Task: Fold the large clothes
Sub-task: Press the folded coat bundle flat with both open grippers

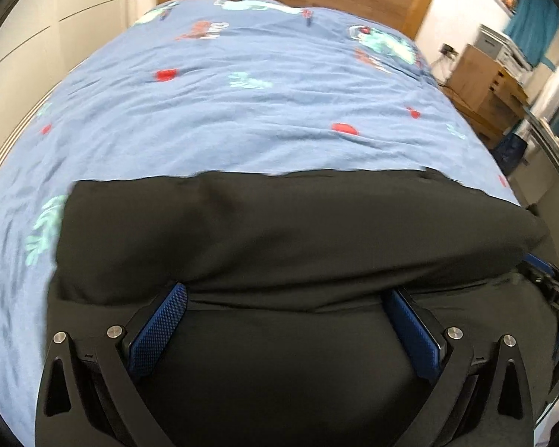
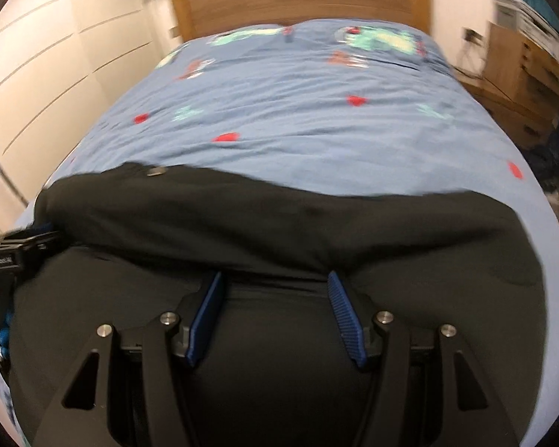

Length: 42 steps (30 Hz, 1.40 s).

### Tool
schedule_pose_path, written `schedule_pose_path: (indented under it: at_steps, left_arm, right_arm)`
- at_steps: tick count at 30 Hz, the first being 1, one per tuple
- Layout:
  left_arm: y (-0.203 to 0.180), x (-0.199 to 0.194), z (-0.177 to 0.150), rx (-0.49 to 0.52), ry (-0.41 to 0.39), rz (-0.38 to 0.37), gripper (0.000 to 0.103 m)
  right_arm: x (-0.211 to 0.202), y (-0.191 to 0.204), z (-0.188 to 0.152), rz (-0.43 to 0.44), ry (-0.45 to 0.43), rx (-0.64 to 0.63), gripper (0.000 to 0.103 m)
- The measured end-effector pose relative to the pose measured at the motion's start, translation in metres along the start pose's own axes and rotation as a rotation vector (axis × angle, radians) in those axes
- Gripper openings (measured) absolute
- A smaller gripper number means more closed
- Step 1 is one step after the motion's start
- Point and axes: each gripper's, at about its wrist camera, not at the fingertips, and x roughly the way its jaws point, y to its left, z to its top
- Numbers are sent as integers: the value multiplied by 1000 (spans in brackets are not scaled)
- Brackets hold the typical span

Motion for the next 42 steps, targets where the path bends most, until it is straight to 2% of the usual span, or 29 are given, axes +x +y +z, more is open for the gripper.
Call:
schedule_pose_path:
  at_steps: [4, 6, 8, 11, 13, 17, 20, 22, 24, 30, 36, 42]
  left_arm:
    - [22, -7, -1, -66, 22, 89, 102]
    - [29, -15, -3, -80, 17, 140, 102]
    - [34, -30, -7, -89, -11, 154, 102]
    - [31, -59, -15, -72, -91, 117, 102]
    - [24, -76, -24, -67, -127, 62, 102]
    - [8, -82, -40, -57, -135, -16, 102]
    - [-7, -71, -53, -5, -131, 15, 102]
    - [-11, -67, -63, 13, -138, 43, 102]
    - [-14, -66, -70, 24, -152, 66, 102]
    - [-6, -70, -85, 7, -185, 97, 102]
    - [-6, -78, -97, 23, -205, 142, 102]
    - [-7, -90, -106, 29, -225, 167, 102]
  right_arm:
    - [-9, -54, -14, -68, 21, 110, 57]
    - [-15, -69, -20, -128, 38, 131, 57]
    - [-26, -73, -23, -154, 31, 131, 57]
    - [-56, -56, -26, -156, -43, 73, 57]
    - [-72, -38, -27, -115, -91, 44, 57]
    - [-93, 13, -36, 5, -165, -21, 57]
    - [-91, 41, -46, 56, -182, -55, 57]
    - [-80, 53, -51, 42, -165, -82, 57]
    - [-67, 53, -59, 49, -140, -84, 57]
    - [-59, 25, -74, 26, -148, -22, 57]
    - [-61, -15, -83, -26, -133, 53, 58]
    - [-77, -18, -89, -113, -126, 32, 58]
